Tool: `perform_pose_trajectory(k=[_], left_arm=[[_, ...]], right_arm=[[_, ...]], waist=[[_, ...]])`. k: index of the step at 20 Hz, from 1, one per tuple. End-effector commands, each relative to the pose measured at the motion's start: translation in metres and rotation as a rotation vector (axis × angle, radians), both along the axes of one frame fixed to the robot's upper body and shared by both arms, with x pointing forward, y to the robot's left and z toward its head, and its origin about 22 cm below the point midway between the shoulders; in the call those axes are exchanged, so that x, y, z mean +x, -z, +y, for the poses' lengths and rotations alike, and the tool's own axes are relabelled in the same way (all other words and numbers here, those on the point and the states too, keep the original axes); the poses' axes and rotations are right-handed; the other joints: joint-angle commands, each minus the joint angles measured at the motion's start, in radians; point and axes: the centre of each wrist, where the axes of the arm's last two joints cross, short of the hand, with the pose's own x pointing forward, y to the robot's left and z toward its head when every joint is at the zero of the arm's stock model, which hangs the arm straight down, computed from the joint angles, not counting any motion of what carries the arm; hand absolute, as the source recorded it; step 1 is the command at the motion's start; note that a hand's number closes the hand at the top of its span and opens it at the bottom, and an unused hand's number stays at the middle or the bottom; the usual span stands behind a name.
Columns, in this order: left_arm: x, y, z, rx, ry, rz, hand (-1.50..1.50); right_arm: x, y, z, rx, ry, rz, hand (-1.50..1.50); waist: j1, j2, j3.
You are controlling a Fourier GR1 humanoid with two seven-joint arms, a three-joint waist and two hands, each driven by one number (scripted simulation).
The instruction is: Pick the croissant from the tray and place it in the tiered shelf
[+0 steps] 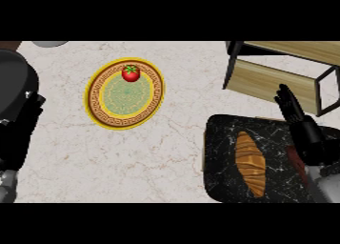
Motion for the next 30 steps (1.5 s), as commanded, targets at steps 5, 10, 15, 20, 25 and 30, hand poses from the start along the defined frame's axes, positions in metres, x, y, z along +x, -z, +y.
perform_pose_trajectory(k=[5,10,15,20,25,30], left_arm=[[-0.020,0.044,-0.018,-0.220,-0.078,0.203,0.00],[-0.017,0.060,-0.038,-0.356,-0.028,0.297,0.00],[-0.023,0.070,-0.038,-0.354,-0.001,0.289,0.00],[-0.020,0.065,-0.034,-0.375,-0.010,0.308,0.00],[-0.006,0.053,-0.045,-0.365,0.011,0.297,0.00],[-0.011,0.065,-0.047,-0.373,0.025,0.292,0.00]], right_arm=[[-0.014,-0.080,-0.078,-0.138,0.194,-0.224,1.50],[-0.057,-0.039,-0.134,-0.219,0.480,0.154,1.50],[-0.097,-0.053,-0.156,-0.214,0.290,0.098,-1.50],[-0.103,-0.087,-0.123,-0.259,0.044,0.151,-1.50],[-0.104,-0.130,-0.084,-0.339,-0.027,0.217,-1.50],[-0.105,-0.167,-0.043,-0.419,0.006,0.309,-1.50]], waist=[[-0.051,-0.022,-0.013],[-0.044,-0.013,-0.012],[-0.026,-0.013,-0.010],[-0.034,-0.016,-0.013],[-0.024,-0.014,-0.013],[-0.005,-0.009,-0.015]])
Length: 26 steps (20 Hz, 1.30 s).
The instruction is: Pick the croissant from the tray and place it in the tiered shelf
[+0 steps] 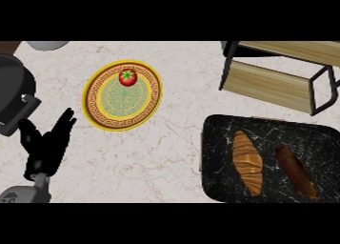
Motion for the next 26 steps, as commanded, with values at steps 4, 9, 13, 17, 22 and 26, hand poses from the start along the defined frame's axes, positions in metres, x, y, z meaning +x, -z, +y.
perform_pose_trajectory(k=[4,9,13,17,22,26], left_arm=[[-0.008,0.018,-0.016,-0.024,0.027,0.079,0.00],[-0.003,0.010,-0.009,-0.032,0.051,0.058,0.00],[0.020,-0.004,-0.008,-0.015,0.070,0.057,0.00],[-0.009,0.016,-0.018,-0.036,0.051,0.075,0.00],[0.010,0.001,-0.021,-0.006,0.032,0.067,0.00],[-0.004,0.002,0.006,-0.019,0.046,0.078,0.00]], right_arm=[[0.002,-0.034,0.050,-0.112,0.129,0.084,-1.50],[0.011,-0.036,0.073,-0.223,0.212,0.118,-1.50],[0.015,-0.044,0.100,-0.253,0.223,0.201,-1.50],[0.025,-0.022,0.117,-0.313,0.192,0.268,-1.50],[0.041,0.006,0.138,-0.367,0.186,0.324,-1.50],[0.041,0.015,0.134,-0.410,0.229,0.345,-1.50]], waist=[[0.035,0.014,-0.006],[0.060,0.019,-0.006],[0.053,0.019,-0.007],[0.057,0.014,-0.006],[0.037,0.012,-0.005],[0.026,0.008,-0.004]])
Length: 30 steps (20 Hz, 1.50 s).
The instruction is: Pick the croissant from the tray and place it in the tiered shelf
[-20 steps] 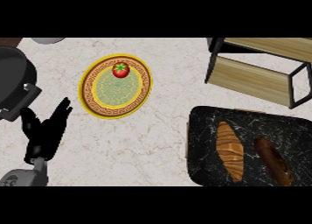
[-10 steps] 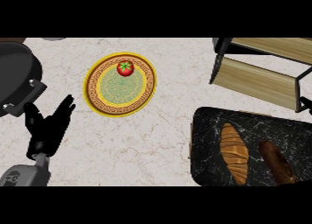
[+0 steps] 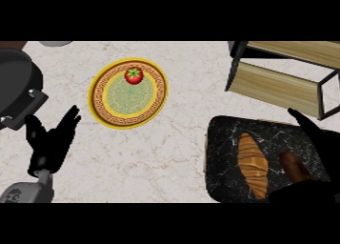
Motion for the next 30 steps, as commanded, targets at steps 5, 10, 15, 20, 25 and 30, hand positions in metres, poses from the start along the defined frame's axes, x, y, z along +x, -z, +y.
perform_pose_trajectory(k=[5,10,15,20,25,30], left_arm=[[-0.023,0.007,0.023,-0.011,-0.018,0.067,0.00],[-0.016,0.024,0.006,-0.010,-0.019,0.075,0.00],[-0.011,0.010,0.011,-0.022,-0.045,0.058,0.00],[-0.004,0.004,-0.009,-0.020,-0.029,0.073,0.00],[-0.026,0.023,0.000,-0.016,-0.015,0.079,0.00],[-0.011,0.012,0.006,-0.019,-0.027,0.069,0.00]], right_arm=[[-0.004,0.024,0.031,-0.083,0.089,0.043,-1.50],[0.007,0.041,0.036,-0.085,0.093,0.056,-1.50],[0.013,0.043,0.037,-0.116,0.101,0.068,-1.50],[0.020,0.075,0.027,-0.178,0.136,0.085,-1.50],[0.034,0.066,0.038,-0.202,0.131,0.069,-1.50],[0.034,0.098,0.037,-0.156,0.121,0.023,-1.50]], waist=[[-0.012,0.001,-0.006],[-0.018,0.003,-0.006],[-0.019,0.003,-0.006],[-0.019,0.003,-0.005],[-0.014,0.003,-0.006],[-0.019,0.003,-0.005]])
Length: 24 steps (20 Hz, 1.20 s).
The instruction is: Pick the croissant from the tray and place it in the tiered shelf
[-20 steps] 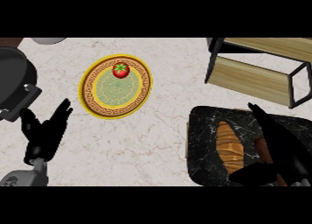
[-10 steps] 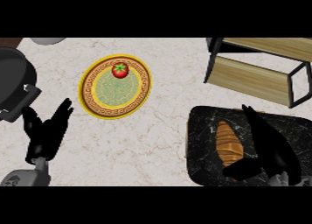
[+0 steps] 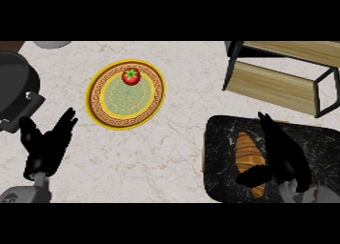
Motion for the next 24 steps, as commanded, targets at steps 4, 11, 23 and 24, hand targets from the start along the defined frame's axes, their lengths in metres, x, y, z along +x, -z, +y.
perform_pose_trajectory(k=[4,11,23,24], left_arm=[[-0.014,0.030,-0.016,-0.016,0.003,0.061,0.00],[0.010,0.004,-0.011,-0.018,0.021,0.033,0.00],[-0.014,0.014,-0.018,-0.024,0.008,0.047,0.00],[-0.012,0.005,-0.011,-0.019,0.010,0.049,0.00]], right_arm=[[-0.004,0.022,-0.002,-0.003,0.036,0.005,-1.50],[0.008,0.045,0.002,-0.121,-0.234,0.233,1.50],[0.018,0.038,0.017,0.057,-0.252,-0.061,1.50],[0.015,0.034,0.046,0.078,-0.246,-0.058,1.50]], waist=[[-0.005,0.006,-0.007],[0.010,0.013,-0.008],[0.002,0.006,-0.007],[0.004,0.005,-0.007]])
